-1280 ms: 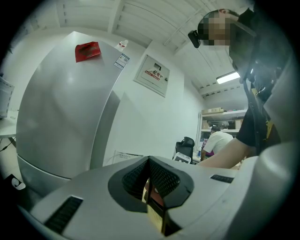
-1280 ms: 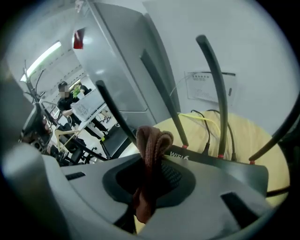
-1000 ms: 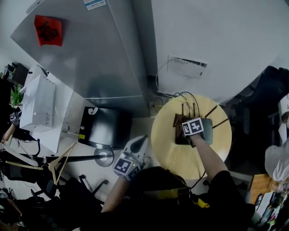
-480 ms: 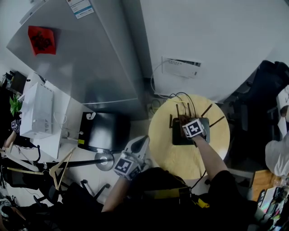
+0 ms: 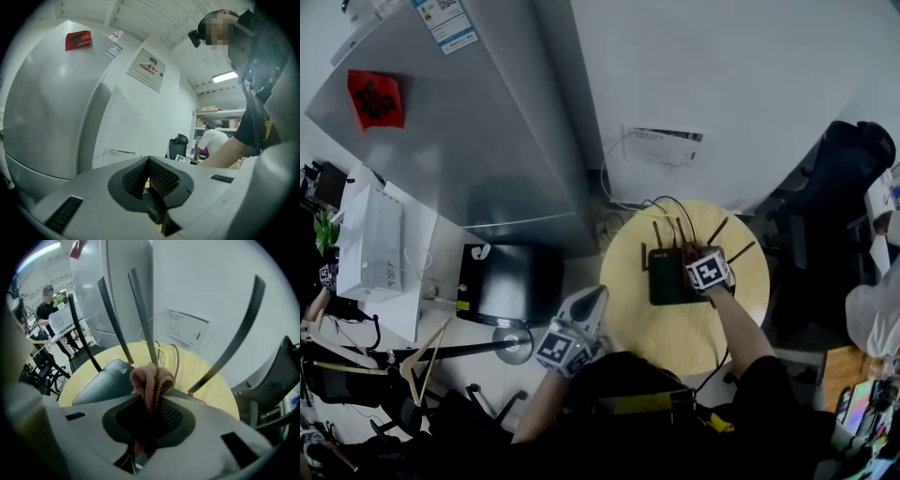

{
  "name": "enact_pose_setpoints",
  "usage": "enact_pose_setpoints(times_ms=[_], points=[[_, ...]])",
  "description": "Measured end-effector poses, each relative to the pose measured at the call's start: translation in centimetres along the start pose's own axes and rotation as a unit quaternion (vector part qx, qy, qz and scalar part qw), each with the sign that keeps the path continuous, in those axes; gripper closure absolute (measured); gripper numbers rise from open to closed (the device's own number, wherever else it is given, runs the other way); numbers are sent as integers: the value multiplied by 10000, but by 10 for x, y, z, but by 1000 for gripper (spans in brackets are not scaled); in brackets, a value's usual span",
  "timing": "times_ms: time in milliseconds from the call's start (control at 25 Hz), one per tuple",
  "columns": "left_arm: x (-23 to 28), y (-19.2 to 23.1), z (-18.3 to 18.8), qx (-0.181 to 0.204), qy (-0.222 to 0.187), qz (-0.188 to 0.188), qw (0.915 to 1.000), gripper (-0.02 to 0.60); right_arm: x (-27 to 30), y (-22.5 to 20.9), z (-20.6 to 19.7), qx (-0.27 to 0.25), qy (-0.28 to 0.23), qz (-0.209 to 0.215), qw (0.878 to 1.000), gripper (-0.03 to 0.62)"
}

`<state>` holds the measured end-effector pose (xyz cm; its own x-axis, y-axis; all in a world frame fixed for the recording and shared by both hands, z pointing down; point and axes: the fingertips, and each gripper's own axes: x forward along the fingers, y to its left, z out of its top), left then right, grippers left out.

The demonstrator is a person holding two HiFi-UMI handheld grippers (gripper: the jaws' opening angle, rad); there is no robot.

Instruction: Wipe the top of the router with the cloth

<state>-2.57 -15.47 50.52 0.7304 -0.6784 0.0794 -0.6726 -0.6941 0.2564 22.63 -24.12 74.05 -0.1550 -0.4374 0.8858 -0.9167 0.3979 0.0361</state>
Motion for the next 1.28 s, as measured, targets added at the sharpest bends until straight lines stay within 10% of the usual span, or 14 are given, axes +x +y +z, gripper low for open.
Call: enact_pose_setpoints(times_ms=[600, 760, 1120, 1280], points=[[-7, -2, -8, -54, 151, -54, 9999, 588, -13, -60, -28, 396, 166, -556, 9975, 531], [-13, 2, -6, -47, 32, 21, 10000, 588, -17, -63, -61, 711, 891, -670, 9912, 531], [-28, 5, 4, -50, -180, 64, 9998, 588, -49, -76, -50, -643, 1261, -1888, 9718, 531], [-33, 4, 6, -61, -215, -15, 9997, 588, -46, -52, -35, -324, 593, -1506, 9863, 531]])
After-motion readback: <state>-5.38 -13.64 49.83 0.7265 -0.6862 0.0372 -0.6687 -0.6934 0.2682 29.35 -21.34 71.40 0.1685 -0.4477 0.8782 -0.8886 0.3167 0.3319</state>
